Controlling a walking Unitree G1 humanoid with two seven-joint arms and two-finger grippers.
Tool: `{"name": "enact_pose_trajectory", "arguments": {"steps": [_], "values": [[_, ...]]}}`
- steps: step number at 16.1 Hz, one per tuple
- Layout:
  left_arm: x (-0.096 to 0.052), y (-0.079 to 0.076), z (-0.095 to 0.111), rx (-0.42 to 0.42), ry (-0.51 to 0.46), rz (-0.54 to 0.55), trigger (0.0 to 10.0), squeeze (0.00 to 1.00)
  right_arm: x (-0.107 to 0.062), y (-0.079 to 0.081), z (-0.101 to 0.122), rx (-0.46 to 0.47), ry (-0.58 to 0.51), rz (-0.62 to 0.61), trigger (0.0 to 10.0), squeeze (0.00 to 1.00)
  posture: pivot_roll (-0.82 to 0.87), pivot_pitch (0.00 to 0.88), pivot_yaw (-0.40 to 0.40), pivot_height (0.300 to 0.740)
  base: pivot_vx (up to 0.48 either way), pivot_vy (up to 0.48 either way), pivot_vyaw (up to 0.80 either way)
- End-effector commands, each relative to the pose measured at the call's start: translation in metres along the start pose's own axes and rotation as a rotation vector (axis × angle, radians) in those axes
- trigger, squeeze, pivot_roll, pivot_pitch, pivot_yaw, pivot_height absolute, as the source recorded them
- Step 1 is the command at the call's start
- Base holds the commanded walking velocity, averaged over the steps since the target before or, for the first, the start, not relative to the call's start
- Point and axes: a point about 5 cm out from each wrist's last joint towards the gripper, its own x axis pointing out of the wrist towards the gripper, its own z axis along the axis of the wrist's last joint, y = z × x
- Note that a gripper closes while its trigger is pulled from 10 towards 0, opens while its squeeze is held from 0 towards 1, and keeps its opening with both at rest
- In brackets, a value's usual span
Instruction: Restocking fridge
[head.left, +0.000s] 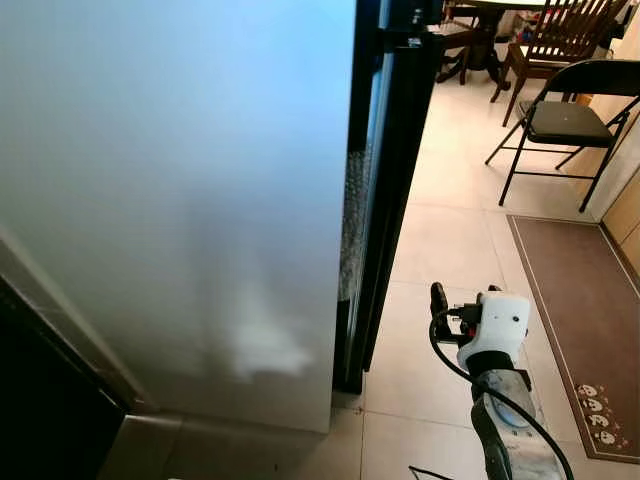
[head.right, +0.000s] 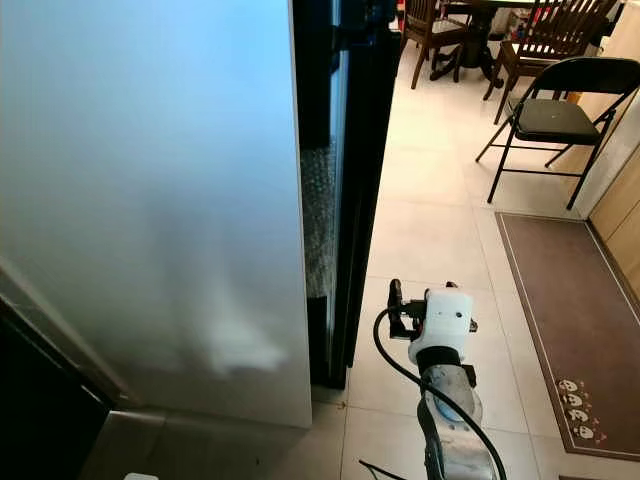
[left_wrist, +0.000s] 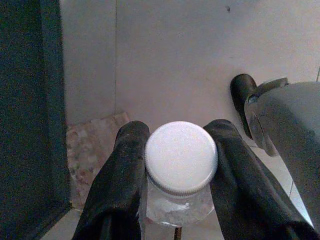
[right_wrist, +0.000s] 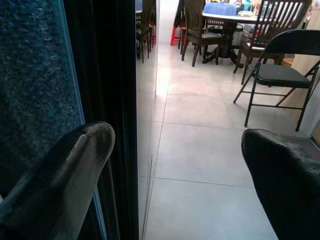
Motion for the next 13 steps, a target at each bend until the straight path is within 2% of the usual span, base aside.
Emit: {"name": "enact_pose_trajectory", "arguments": {"steps": [1,9,13], "values": [[0.0,0.0022,0.0002,0.006,-0.004,0.01,10.0,0.0,0.0023,0.0022,0.0061,0.006,-0.02,0.005,10.0,0.0,-0.13,0.0,0.024,0.74,0.274,0.0,0.0],[-0.0002,0.0026,-0.0008,0.023,-0.003,0.009,10.0,0.0,0.0012,0.0025,0.0035,0.003,-0.013,0.003,10.0,0.0,-0.14,0.0,0.029,0.74,0.275,0.0,0.0],[-0.0002,0.0018,-0.0005,0.021,-0.005,0.008,10.0,0.0,0.0018,0.0033,0.0043,-0.002,-0.011,0.02,10.0,0.0,-0.14,0.0,0.021,0.74,0.0,0.0,0.0]]}}
